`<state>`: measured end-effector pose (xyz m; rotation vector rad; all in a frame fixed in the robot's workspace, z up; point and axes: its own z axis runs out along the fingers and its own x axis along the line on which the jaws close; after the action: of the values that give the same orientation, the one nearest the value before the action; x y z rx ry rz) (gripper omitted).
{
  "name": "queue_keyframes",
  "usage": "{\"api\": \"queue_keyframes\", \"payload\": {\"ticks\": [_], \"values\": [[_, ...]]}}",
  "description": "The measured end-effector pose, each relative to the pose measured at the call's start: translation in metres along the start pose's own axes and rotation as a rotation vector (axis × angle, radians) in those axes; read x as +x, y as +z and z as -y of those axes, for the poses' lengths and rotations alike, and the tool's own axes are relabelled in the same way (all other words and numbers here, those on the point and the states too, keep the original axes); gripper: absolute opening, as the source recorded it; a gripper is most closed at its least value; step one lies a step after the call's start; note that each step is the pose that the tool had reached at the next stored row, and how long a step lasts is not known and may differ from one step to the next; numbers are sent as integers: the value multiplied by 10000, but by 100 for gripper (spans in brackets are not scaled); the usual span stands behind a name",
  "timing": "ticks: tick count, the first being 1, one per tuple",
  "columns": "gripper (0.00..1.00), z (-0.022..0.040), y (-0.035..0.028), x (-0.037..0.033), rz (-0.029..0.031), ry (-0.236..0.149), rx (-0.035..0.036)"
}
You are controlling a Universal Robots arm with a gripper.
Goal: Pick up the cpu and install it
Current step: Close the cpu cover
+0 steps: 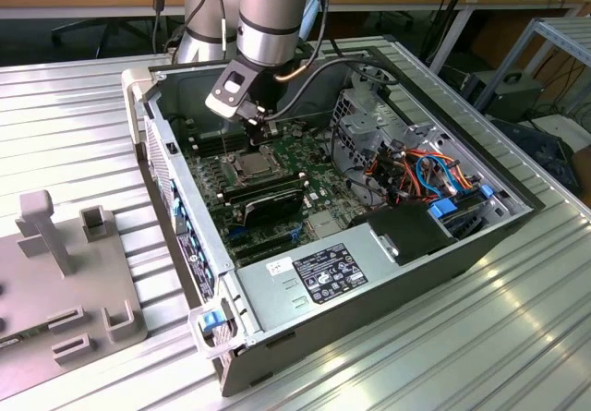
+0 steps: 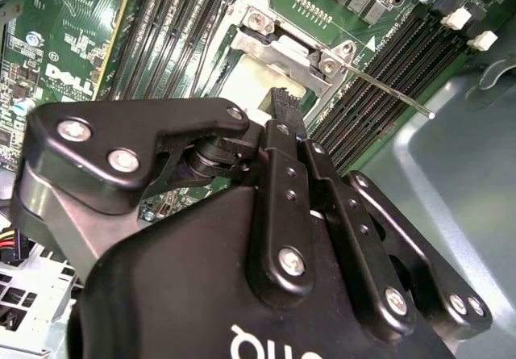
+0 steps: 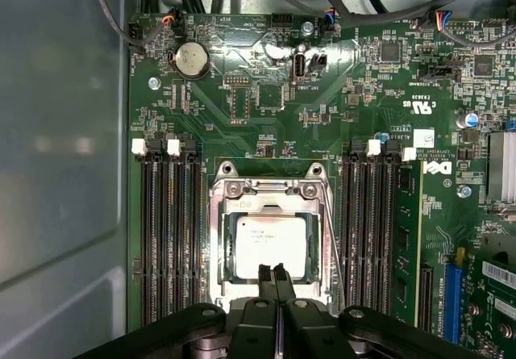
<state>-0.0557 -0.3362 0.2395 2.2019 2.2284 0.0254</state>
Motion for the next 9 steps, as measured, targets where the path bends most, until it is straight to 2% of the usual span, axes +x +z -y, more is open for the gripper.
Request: {"api": "queue_keyframes", "payload": {"ticks": [4, 9], "values": [[11, 10, 3, 1, -3, 3, -3], [11, 78, 11, 1, -3, 1, -10]]}}
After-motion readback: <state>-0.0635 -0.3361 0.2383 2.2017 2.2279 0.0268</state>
